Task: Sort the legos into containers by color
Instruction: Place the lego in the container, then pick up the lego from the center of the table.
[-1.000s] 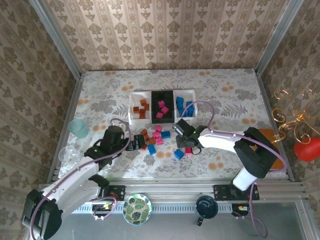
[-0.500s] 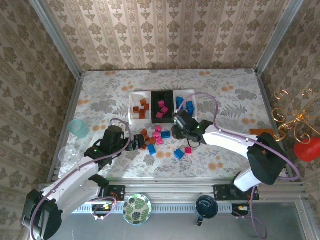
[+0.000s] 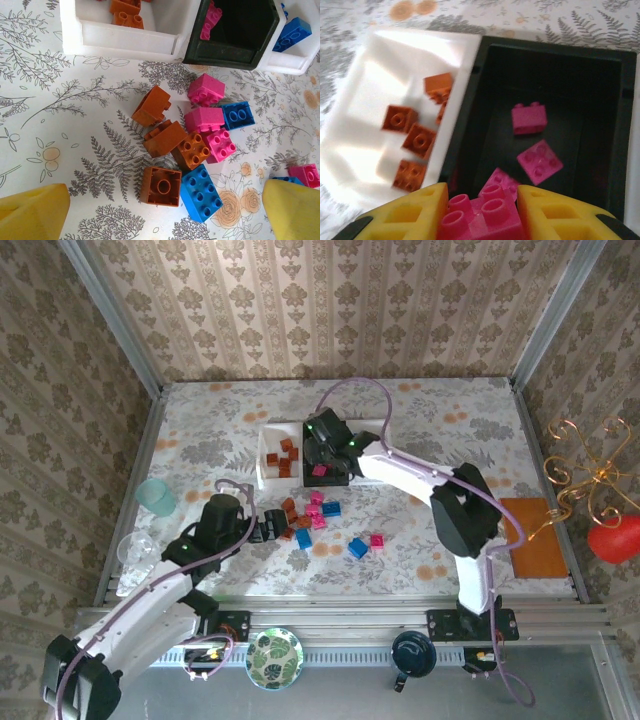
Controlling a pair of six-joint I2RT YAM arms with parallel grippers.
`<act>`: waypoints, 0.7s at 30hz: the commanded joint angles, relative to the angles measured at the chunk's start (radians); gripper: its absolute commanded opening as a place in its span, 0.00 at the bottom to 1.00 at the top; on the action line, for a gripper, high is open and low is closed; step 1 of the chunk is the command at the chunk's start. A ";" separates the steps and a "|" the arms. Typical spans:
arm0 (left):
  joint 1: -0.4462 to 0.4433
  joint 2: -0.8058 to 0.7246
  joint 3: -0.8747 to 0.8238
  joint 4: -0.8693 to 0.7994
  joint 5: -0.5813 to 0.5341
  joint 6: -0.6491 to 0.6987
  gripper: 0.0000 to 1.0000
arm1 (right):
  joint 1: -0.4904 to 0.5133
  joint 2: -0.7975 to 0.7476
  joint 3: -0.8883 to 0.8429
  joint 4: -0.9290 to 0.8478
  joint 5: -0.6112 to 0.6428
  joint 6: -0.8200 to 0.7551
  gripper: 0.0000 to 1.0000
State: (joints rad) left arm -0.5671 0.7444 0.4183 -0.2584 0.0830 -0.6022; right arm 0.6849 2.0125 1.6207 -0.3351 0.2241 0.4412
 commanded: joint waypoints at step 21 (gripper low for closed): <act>-0.055 0.297 0.039 0.121 0.015 0.044 0.75 | 0.014 -0.206 -0.158 -0.010 -0.014 0.057 0.66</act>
State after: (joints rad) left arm -0.6022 0.9920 0.4206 -0.1814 0.1089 -0.5976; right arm 0.6827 1.8778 1.5276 -0.3992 0.2298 0.4751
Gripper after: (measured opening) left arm 0.755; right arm 0.663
